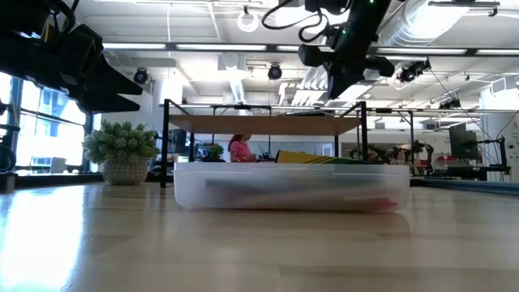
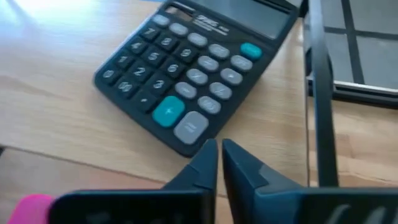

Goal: Pack school essentials
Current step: Adjust the shelf, then return to Home Position

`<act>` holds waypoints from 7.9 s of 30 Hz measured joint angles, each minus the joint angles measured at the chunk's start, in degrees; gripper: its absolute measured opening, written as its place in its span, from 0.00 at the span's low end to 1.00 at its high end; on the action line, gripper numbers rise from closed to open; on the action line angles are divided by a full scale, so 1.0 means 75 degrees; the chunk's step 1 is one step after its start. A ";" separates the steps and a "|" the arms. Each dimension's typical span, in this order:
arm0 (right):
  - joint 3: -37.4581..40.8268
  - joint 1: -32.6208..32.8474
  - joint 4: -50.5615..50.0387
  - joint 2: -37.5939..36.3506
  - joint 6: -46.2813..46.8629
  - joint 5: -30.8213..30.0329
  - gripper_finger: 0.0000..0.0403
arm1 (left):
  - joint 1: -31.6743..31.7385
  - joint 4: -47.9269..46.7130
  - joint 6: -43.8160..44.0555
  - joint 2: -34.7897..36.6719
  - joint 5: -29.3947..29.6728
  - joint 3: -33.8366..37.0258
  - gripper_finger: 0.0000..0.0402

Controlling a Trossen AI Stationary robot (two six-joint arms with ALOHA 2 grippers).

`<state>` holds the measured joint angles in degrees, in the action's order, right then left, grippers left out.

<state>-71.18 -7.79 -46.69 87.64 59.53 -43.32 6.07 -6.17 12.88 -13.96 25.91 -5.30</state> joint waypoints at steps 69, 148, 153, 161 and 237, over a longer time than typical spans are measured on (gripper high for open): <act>0.0000 -0.0436 0.1531 -0.0473 -0.2587 0.0310 0.00 | 0.0001 -0.0003 0.0000 -0.0003 0.0000 0.0000 0.98; 0.1636 0.1048 0.7131 -0.1044 -0.9331 0.3181 0.00 | 0.0000 -0.0003 0.0000 -0.0003 0.0006 0.0000 0.98; 0.3757 0.1488 0.8610 -0.2670 -0.9053 0.2714 0.00 | 0.0000 -0.0003 -0.0238 -0.0003 0.0034 0.0000 0.98; 0.5895 0.2686 0.8964 -0.4876 -0.8997 0.1935 0.00 | 0.0001 -0.0003 -0.0345 -0.0003 0.0006 0.0000 0.98; 0.9116 0.3811 0.7083 -0.9034 -0.6593 0.0727 0.00 | -0.0015 0.1064 -0.0745 0.1731 -0.2390 0.0609 0.98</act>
<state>-2.81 20.80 6.44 19.88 10.09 -37.87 5.96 1.80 7.30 -0.97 7.99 -0.73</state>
